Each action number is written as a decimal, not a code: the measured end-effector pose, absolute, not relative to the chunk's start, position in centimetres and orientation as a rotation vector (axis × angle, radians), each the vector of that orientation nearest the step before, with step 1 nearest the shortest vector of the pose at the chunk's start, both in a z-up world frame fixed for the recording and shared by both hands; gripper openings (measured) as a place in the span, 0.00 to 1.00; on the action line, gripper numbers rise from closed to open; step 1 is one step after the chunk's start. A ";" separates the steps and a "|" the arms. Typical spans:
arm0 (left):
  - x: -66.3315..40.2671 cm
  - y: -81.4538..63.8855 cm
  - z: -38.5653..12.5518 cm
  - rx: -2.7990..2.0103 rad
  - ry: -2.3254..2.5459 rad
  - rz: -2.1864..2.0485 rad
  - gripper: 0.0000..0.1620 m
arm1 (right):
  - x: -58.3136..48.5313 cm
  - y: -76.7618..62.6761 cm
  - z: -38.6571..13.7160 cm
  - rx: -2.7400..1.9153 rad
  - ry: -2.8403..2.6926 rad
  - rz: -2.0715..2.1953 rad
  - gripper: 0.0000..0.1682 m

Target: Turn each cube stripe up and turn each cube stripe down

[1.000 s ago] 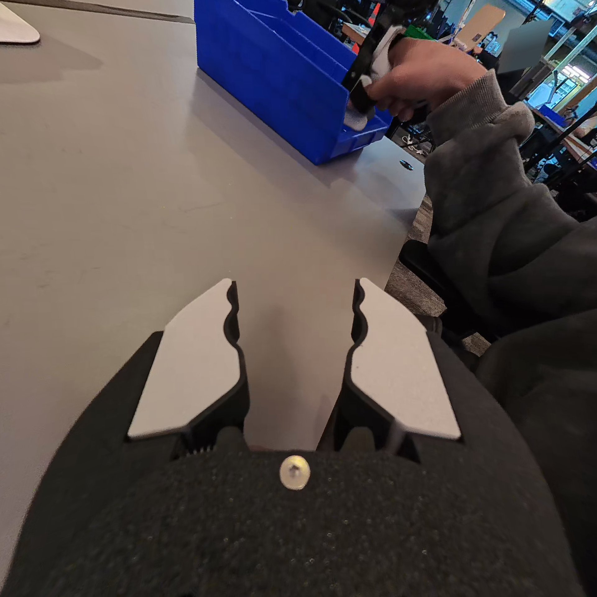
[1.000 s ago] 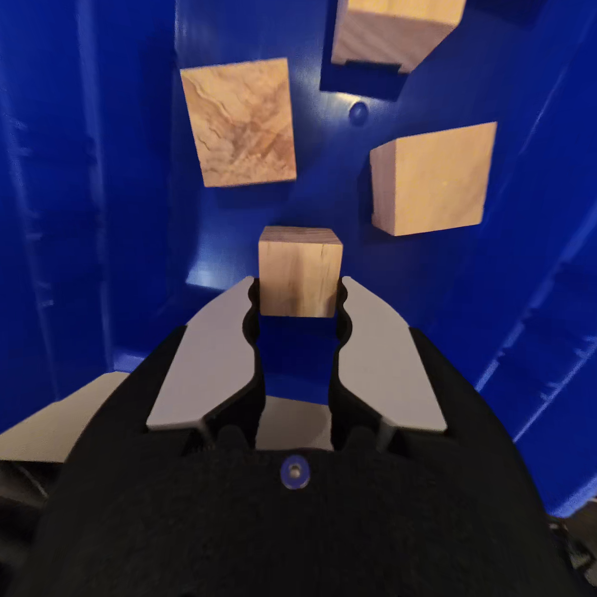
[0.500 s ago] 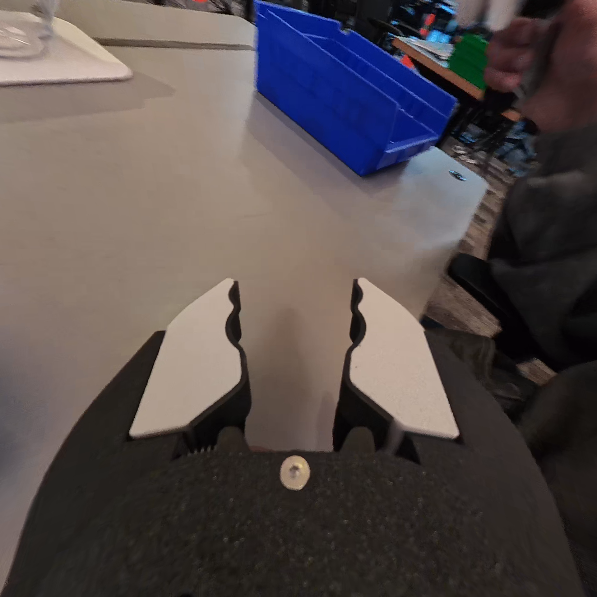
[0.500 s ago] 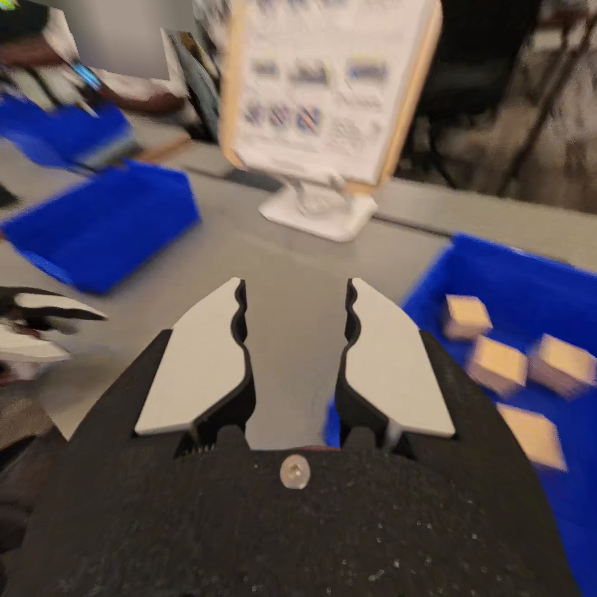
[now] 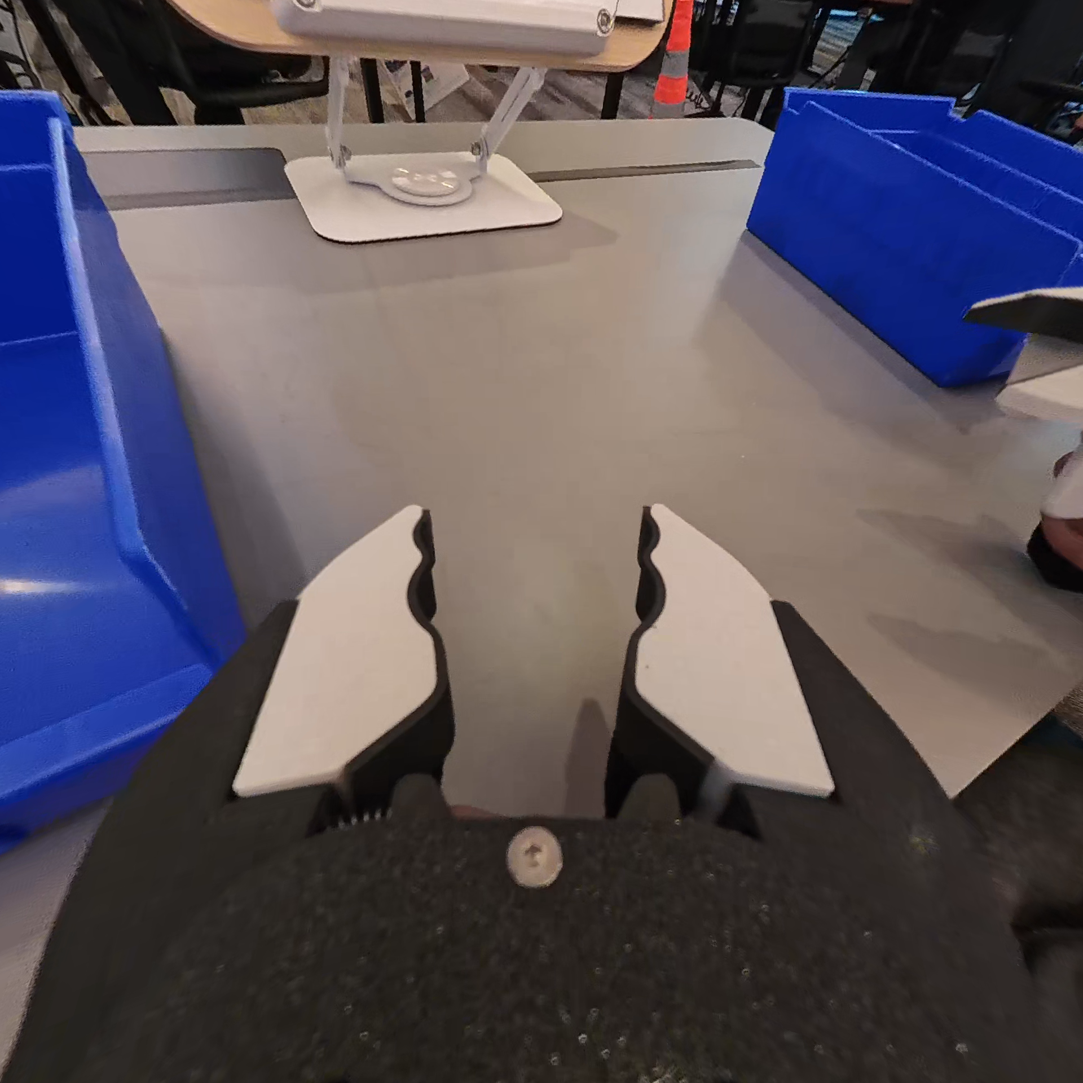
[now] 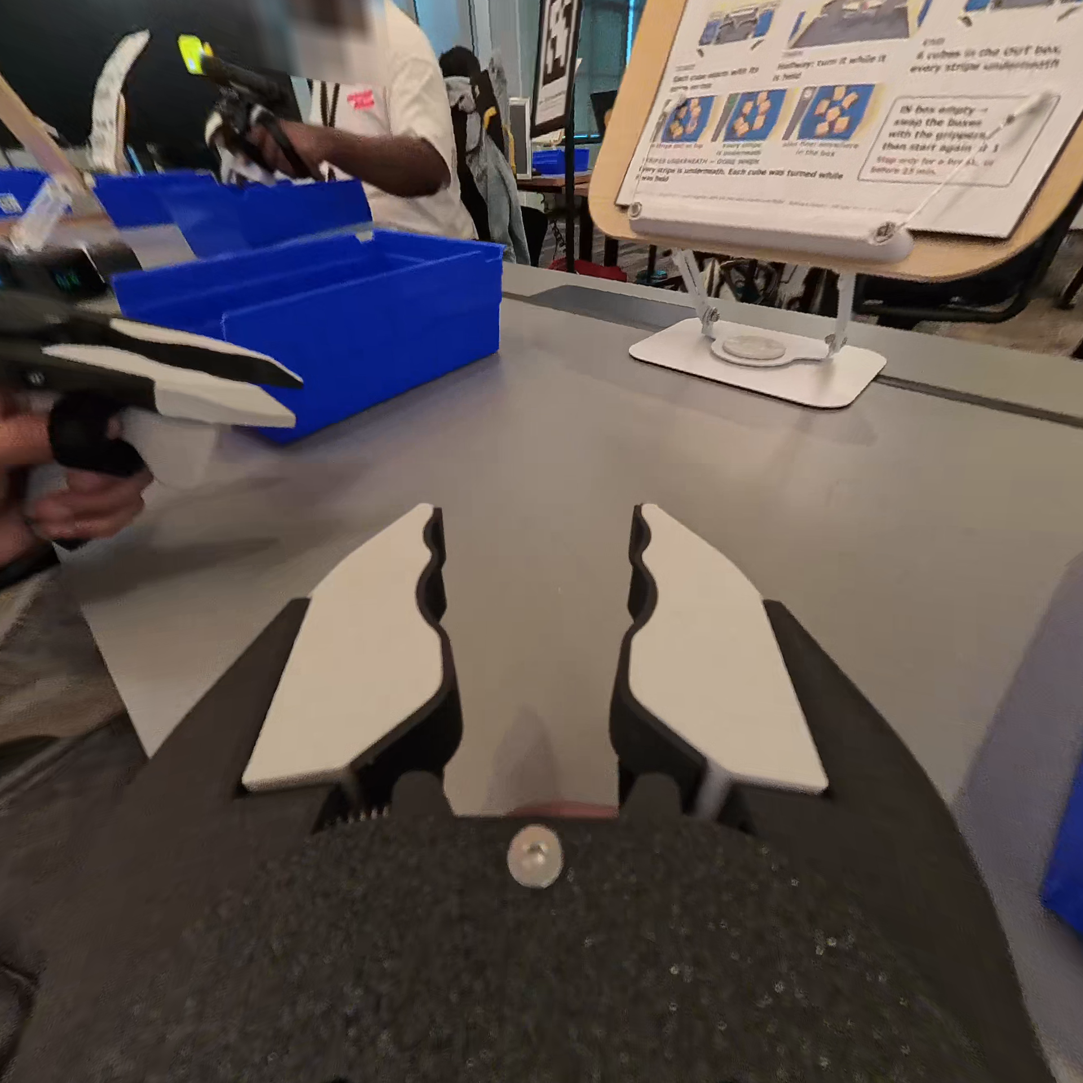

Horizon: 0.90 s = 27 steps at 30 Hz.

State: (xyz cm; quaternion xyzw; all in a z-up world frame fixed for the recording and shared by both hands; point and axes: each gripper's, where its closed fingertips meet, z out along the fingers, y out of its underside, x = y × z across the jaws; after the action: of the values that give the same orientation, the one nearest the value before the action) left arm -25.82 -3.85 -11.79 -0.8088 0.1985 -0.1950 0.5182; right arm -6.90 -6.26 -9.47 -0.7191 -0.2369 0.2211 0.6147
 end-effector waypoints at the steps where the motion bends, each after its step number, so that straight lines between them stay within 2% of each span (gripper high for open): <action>1: -25.7 -3.9 -11.9 -1.943 0.480 -0.467 0.41 | -6.9 -6.3 -9.6 -1.653 -0.567 0.472 0.35; 7: -25.3 -4.1 -12.3 -1.947 0.518 -0.433 0.42 | -6.8 -6.3 -9.5 -1.646 -0.576 0.443 0.35; 12: -21.3 -4.5 -12.7 -1.983 0.571 -0.527 0.54 | -3.2 -5.8 -7.2 -1.604 -0.478 0.353 0.37; 15: -13.7 -6.2 -11.8 -2.000 0.699 -0.651 0.59 | 5.5 -5.5 -4.8 -1.568 -0.224 0.154 0.37; 18: -4.5 -7.1 -10.8 -1.974 0.807 -0.732 0.60 | 16.2 -6.7 -4.0 -1.558 0.069 0.024 0.36; 23: 8.2 -4.4 -11.6 -2.050 0.809 -0.728 0.62 | 28.0 -9.1 -6.9 -1.652 0.364 -0.142 0.37; 27: 11.4 -0.3 -12.5 -2.088 0.671 -0.603 0.52 | 29.0 -7.6 -10.5 -1.802 0.366 -0.157 0.37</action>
State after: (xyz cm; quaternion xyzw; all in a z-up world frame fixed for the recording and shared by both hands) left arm 11.42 -0.28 -12.53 -0.8331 0.2679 -0.2404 0.4199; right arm 28.99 -7.63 -10.45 -0.7785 0.1580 -0.0680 0.6036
